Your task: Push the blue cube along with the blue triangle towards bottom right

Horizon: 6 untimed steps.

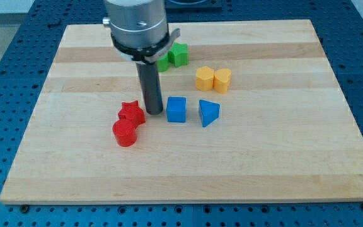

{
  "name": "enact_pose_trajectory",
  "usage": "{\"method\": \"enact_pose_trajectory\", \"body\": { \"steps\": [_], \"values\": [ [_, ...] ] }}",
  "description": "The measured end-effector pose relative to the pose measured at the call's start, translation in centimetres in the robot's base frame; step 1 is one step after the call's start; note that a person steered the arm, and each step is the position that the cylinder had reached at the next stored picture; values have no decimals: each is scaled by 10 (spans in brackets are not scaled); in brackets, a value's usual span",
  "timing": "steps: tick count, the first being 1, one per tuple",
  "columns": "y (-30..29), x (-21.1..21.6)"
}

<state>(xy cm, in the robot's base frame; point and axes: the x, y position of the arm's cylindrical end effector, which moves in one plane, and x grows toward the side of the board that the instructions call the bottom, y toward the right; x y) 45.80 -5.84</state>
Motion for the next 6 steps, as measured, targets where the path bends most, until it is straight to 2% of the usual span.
{"method": "enact_pose_trajectory", "body": {
  "steps": [6],
  "values": [
    [113, 17]
  ]
}}
